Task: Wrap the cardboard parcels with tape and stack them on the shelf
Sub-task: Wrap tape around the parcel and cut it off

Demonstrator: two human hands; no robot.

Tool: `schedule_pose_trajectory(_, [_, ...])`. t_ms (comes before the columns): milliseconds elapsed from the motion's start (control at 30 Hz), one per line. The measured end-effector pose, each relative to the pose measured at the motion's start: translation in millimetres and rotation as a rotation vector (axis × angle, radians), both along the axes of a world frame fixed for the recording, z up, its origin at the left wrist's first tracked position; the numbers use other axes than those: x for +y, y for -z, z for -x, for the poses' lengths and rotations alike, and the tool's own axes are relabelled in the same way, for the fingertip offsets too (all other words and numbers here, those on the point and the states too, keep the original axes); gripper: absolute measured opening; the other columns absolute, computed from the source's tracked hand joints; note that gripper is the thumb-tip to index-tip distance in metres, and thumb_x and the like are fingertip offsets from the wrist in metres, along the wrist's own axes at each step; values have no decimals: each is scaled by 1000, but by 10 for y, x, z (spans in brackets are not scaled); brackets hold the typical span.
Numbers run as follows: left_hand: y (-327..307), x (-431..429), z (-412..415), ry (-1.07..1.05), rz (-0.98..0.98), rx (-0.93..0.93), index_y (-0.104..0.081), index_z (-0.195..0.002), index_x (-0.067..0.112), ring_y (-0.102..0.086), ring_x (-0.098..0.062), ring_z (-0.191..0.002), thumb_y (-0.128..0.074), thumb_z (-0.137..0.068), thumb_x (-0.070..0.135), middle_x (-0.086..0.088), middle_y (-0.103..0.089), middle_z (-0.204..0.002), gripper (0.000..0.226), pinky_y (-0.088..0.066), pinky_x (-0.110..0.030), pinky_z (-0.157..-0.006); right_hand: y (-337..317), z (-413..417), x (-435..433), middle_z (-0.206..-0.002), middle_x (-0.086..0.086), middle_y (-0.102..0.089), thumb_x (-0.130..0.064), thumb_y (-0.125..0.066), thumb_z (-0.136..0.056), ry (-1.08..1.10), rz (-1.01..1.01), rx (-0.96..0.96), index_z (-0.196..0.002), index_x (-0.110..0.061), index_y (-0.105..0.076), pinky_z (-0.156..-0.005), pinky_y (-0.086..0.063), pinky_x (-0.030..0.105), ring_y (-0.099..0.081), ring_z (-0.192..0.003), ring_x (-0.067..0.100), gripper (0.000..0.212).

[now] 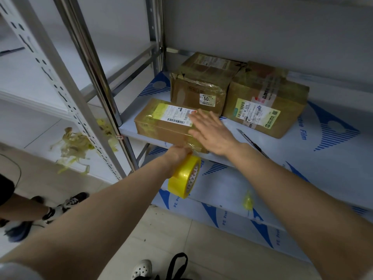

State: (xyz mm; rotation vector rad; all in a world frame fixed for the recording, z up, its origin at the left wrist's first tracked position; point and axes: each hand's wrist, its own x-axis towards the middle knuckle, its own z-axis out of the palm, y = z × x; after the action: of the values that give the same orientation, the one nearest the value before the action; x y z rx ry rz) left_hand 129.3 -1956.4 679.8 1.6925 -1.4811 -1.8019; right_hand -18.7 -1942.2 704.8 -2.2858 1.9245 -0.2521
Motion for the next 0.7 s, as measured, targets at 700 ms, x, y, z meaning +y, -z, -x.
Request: schedule_pose_trajectory(700, [124,4,-135,94,123,-65,-59,-117,7,-50,-18,-93,-49,-98,21,-5,-55,-102,25,-38,-26,-81,192,-59,-33,-161,3,6,-34,-54,-95,-9,-68,127,-153,-14,-1,-118,5,31,8,-148,16,81])
